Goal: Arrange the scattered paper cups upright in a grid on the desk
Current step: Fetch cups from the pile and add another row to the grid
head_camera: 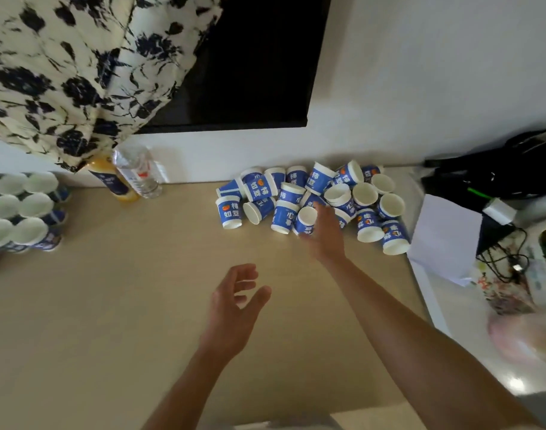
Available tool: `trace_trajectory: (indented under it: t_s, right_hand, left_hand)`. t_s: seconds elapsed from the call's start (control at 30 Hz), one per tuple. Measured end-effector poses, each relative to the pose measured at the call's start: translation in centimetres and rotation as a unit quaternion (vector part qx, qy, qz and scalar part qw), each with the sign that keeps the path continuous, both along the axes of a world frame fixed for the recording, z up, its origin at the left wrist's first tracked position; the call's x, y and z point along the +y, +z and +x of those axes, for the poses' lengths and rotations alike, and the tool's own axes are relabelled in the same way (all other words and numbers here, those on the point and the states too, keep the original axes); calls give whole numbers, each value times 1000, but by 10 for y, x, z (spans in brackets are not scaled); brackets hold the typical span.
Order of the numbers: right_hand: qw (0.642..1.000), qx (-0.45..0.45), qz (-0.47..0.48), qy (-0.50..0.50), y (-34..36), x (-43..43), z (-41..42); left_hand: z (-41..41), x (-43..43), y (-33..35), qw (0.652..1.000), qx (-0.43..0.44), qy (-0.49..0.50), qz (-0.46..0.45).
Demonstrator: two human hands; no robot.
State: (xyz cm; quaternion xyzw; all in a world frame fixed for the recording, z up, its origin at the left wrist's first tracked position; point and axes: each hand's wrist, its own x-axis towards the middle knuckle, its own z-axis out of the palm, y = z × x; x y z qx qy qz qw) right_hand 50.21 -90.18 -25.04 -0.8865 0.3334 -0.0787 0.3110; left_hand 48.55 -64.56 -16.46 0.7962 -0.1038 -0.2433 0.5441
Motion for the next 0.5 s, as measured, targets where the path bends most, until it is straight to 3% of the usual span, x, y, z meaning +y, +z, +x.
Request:
trace_trajectory:
  t_s: [0.2,0.37,0.5]
  right_hand:
    - [970,125,-140,155,-25,-28,30]
    - [955,140,-204,162,-44,-31,21]
    - [965,122,-175,150,-46,-28,9]
  left_hand:
    - [-11,-2,-3,999,-10,39,27]
    - [-16,-1,-4,997,-11,59,42]
    - [-16,-3,-3,997,-13,51,49]
